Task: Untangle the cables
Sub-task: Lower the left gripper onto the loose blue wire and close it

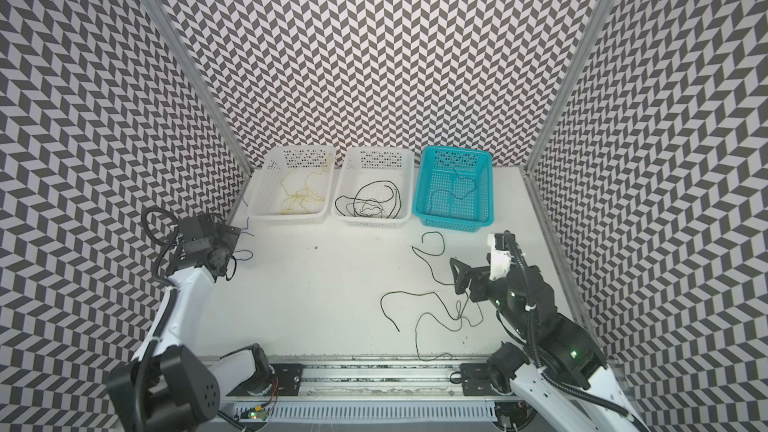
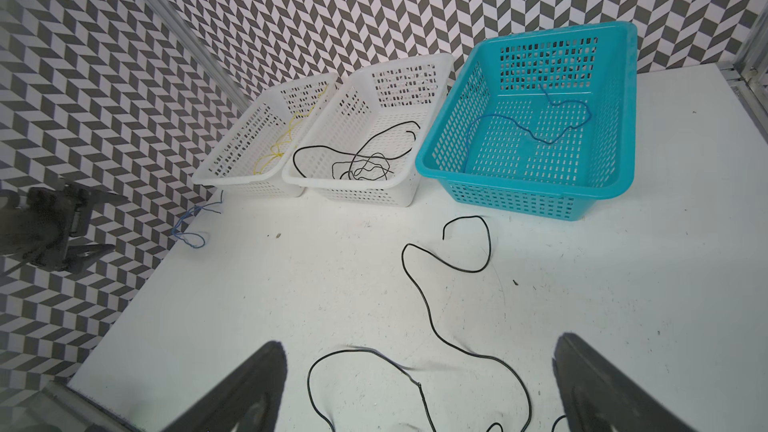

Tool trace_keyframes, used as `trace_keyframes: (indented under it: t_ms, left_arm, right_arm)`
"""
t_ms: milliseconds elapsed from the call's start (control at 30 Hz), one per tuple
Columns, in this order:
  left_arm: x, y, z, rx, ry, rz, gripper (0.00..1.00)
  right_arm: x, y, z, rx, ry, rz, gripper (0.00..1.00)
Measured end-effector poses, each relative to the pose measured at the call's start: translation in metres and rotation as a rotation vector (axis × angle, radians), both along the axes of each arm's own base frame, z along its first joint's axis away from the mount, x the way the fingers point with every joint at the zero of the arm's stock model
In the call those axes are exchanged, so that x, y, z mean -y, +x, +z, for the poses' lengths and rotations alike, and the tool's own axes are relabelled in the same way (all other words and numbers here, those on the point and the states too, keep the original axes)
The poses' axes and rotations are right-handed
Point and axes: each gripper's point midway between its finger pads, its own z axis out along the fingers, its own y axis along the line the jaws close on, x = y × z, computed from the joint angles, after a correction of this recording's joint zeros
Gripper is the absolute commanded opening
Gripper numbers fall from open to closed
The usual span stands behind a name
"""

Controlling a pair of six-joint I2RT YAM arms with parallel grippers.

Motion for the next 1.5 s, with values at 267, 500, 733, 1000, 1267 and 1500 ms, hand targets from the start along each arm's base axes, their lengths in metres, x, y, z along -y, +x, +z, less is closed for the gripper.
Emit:
trace_keyframes:
  t_ms: [267, 500, 733, 1000, 1267, 1500]
  left_arm:
    - [-0.013, -0.006, -0.045, -0.101, -0.127, -0.044, 0.82]
    - [-0.026, 0.020, -0.046, -0.100, -0.095, -0.148, 0.65]
    - [-0.043, 0.022, -0.063, -0.130, -0.075, -0.172, 0.66]
    - [-0.048, 0.045, -0.056, -0.097, 0.009, -0.260, 0.66]
    - [-0.036, 0.062, -0.078, -0.057, -0.063, -0.354, 0.64]
    - [-0.027, 0.070, -0.081, -0.031, -0.087, -0.395, 0.56]
  right_arm:
    - [-0.005, 0.003, -0.037, -0.035, -0.023, 0.016, 1.00]
    - [-0.014, 0.007, -0.052, -0.042, -0.016, 0.049, 1.00]
    - [-0.014, 0.003, -0.052, 0.001, 0.015, 0.058, 1.00]
    - [-0.013, 0.001, -0.058, 0.021, 0.033, 0.061, 1.00]
    - [-0.016, 0.002, -0.067, 0.014, 0.040, 0.067, 1.00]
    - [-0.017, 0.003, -0.065, 0.031, 0.051, 0.071, 1.00]
